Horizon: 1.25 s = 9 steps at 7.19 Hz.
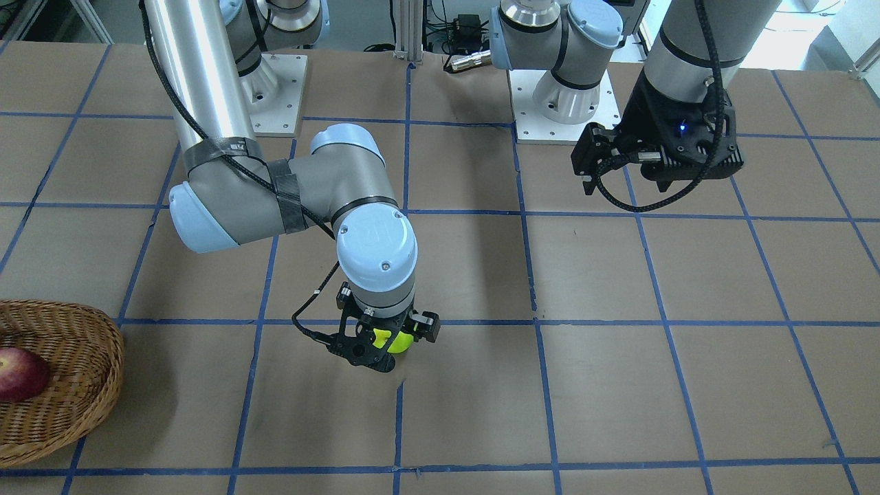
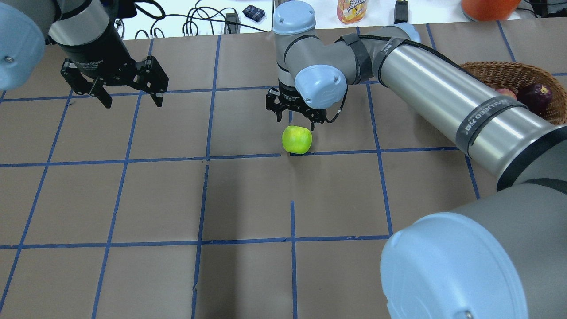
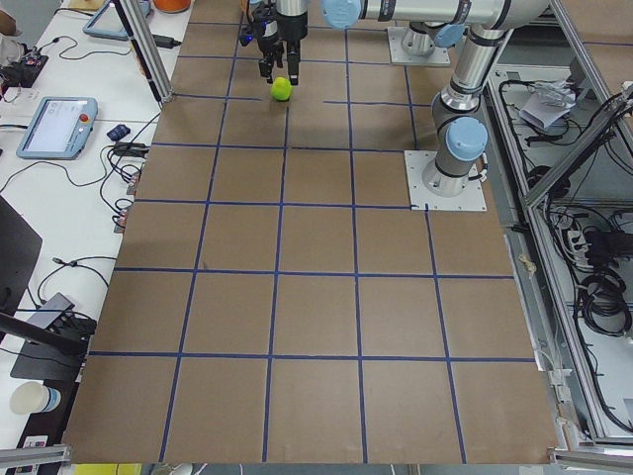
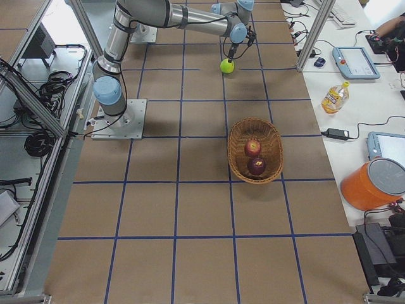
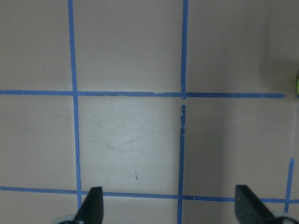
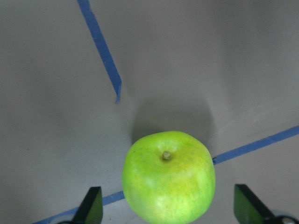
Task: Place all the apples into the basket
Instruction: 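Lower the right gripper onto the green apple and close it, then lift the green apple and carry it over the basket with the right gripper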
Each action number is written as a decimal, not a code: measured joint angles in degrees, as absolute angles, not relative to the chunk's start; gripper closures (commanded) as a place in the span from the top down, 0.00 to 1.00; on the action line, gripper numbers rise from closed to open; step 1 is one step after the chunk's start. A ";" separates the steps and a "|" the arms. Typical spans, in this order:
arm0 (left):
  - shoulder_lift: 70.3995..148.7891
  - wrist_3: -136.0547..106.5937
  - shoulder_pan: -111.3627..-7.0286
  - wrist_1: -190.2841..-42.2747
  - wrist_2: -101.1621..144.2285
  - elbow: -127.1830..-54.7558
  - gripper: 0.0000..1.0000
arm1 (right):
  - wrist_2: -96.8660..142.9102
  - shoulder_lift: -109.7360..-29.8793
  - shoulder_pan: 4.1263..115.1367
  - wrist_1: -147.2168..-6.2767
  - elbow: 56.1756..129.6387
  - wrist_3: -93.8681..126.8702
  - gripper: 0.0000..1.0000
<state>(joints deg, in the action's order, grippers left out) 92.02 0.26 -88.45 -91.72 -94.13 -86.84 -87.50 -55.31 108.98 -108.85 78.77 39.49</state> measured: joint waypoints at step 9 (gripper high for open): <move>91.93 0.60 -88.08 -91.76 -94.20 -87.08 1.00 | -85.80 -55.33 109.03 -111.88 81.75 39.86 1.00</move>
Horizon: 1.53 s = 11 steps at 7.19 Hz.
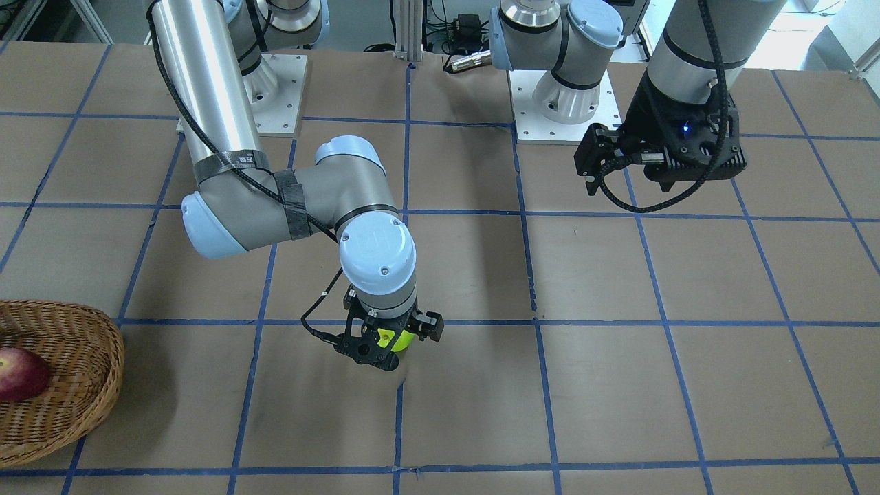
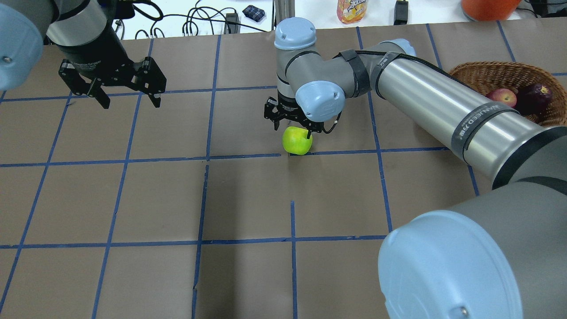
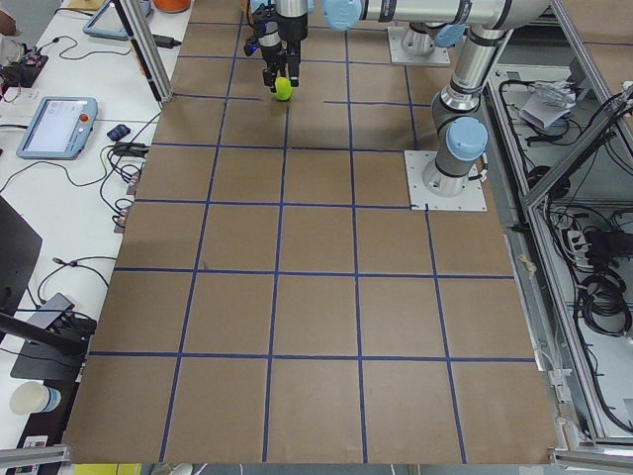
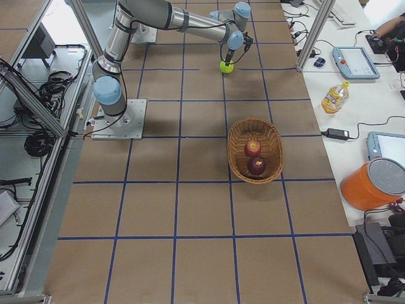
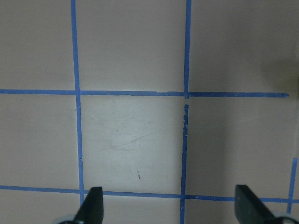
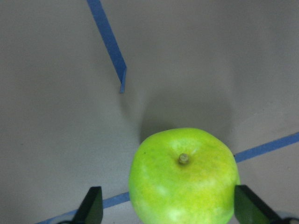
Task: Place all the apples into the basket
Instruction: 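Lift the green apple and carry it over the basket with the right gripper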
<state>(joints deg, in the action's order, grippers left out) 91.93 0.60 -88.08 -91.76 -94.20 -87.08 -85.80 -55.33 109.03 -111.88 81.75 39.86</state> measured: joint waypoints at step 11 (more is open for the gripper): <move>91.76 0.67 -88.07 -91.67 -94.21 -87.71 1.00 | -88.85 -55.59 108.16 -115.94 84.84 38.31 0.00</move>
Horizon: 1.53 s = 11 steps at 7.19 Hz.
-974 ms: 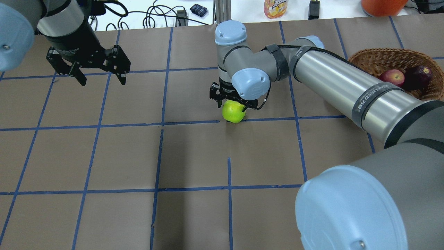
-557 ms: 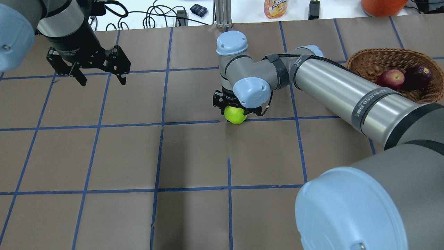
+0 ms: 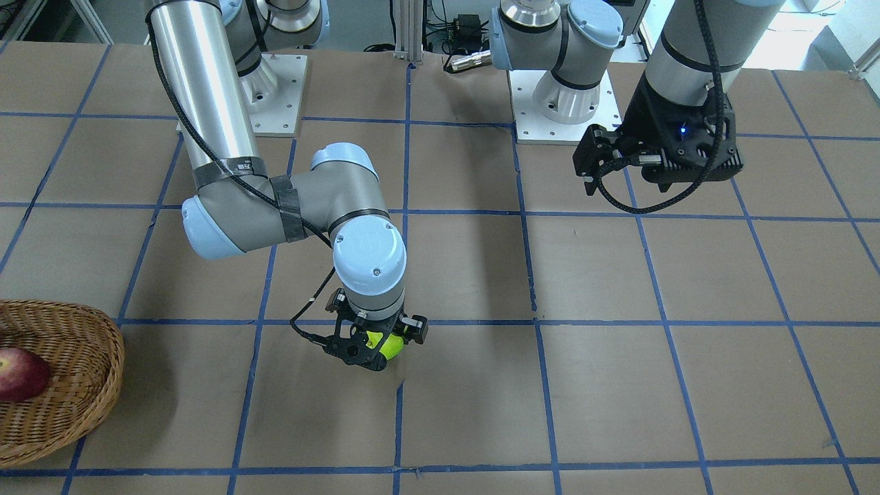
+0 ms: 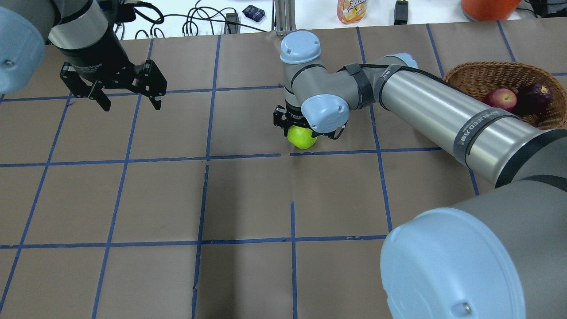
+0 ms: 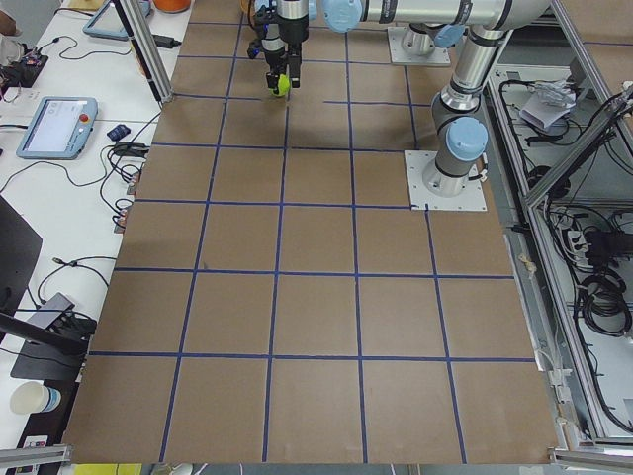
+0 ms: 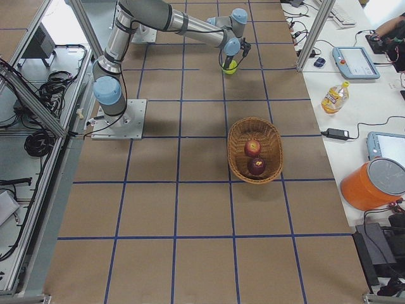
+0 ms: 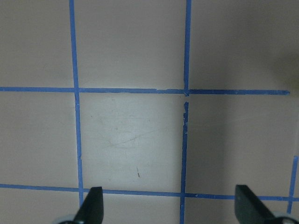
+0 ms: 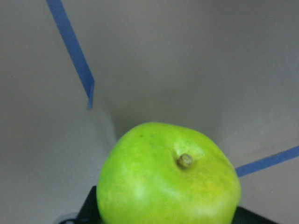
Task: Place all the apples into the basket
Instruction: 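Lift the green apple and carry it over the basket with the right gripper, then lower the green apple into the basket and open the right gripper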
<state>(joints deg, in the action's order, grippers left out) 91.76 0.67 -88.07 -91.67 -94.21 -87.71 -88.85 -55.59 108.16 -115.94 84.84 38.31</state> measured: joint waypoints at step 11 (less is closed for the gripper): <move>91.70 0.46 -88.18 -91.67 -93.80 -87.77 1.00 | -96.64 -63.79 69.35 -100.52 78.04 -17.67 0.00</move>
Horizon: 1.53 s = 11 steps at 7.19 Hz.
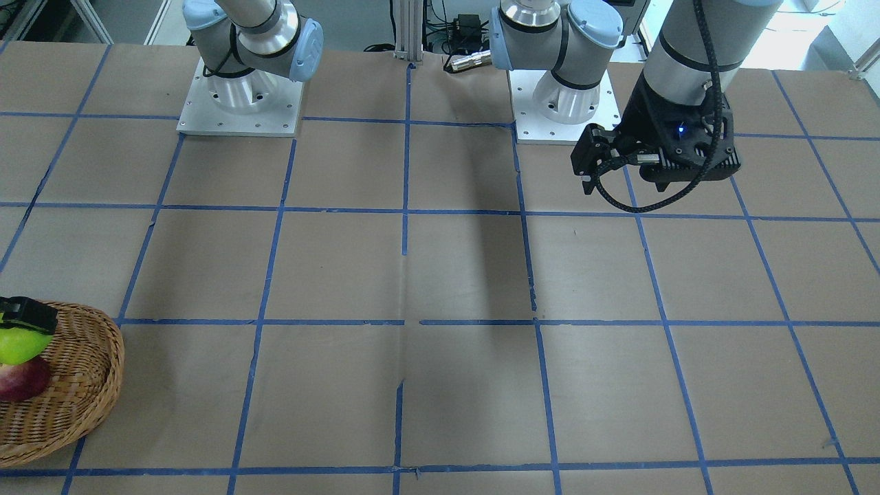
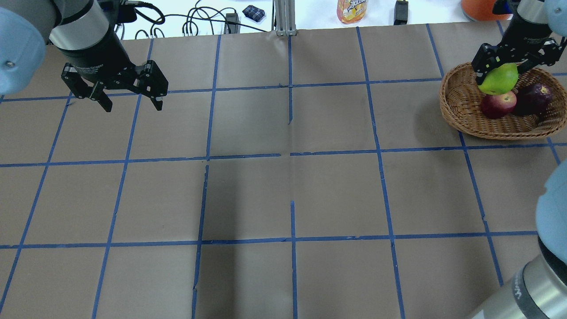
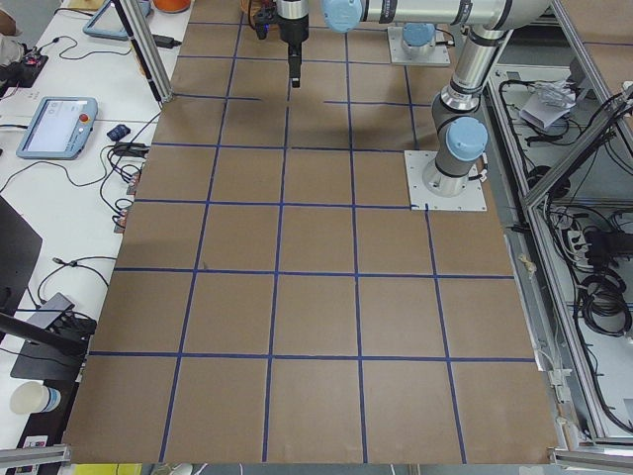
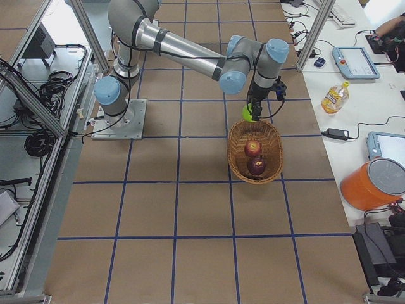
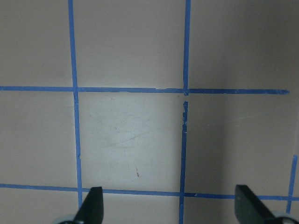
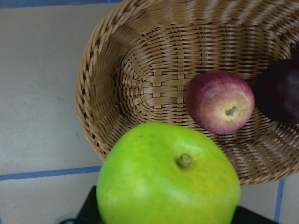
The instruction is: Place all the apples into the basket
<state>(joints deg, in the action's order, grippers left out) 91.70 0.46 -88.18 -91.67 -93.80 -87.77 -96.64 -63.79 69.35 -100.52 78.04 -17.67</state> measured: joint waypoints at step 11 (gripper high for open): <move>91.76 0.34 -88.01 -91.67 -93.78 -87.49 1.00 | -96.63 -63.69 68.81 -99.83 80.11 -17.99 1.00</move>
